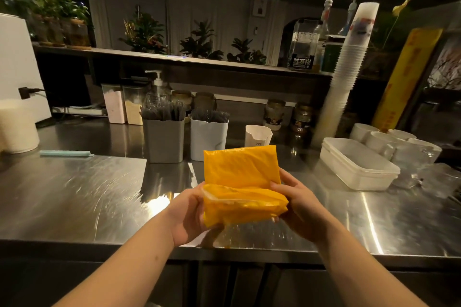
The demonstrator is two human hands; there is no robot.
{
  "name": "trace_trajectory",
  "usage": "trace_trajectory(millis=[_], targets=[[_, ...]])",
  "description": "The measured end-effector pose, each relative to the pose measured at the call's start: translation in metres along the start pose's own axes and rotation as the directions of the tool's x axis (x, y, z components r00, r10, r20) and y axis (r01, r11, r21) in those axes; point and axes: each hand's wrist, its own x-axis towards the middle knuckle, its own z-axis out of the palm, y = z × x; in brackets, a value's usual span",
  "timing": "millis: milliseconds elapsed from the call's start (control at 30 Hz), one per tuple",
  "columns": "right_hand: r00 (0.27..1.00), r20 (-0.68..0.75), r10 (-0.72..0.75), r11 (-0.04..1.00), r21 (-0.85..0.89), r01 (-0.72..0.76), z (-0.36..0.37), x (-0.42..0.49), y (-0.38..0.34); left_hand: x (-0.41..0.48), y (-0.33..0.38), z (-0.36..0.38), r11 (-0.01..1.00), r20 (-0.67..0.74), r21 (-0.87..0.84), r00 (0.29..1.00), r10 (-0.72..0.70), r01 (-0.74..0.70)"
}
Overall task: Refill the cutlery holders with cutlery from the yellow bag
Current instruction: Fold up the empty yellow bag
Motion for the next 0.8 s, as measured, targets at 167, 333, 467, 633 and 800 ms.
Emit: trace_trajectory(millis=[167, 333, 467, 633, 800], targets=[[0.997, 0.069, 0.017, 0.989, 0.145, -0.027, 0.011, -0.008, 0.003, -0.003, 0.000, -0.005, 0.989, 0.072, -0.141, 0.996, 0.052, -0.041], [0.995, 0.045, 0.085, 0.989, 0.119, -0.090, 0.010, -0.010, -0.007, 0.003, 0.000, -0.009, 0.987, 0.069, -0.132, 0.993, 0.098, -0.088], [0.992, 0.018, 0.123, 0.942, -0.316, -0.111, 0.007, -0.007, -0.008, 0.003, 0.008, 0.001, 0.972, -0.034, 0.123, 0.978, 0.204, -0.199], [0.984, -0.100, -0.151, 0.850, -0.521, 0.077, 0.005, -0.003, -0.009, -0.005, 0.004, 0.015, 0.938, -0.055, 0.281, 0.972, 0.227, -0.203], [0.943, -0.059, -0.328, 0.843, -0.469, 0.264, 0.003, -0.021, -0.013, -0.006, -0.002, 0.027, 0.800, -0.017, 0.531, 0.941, 0.338, -0.278]])
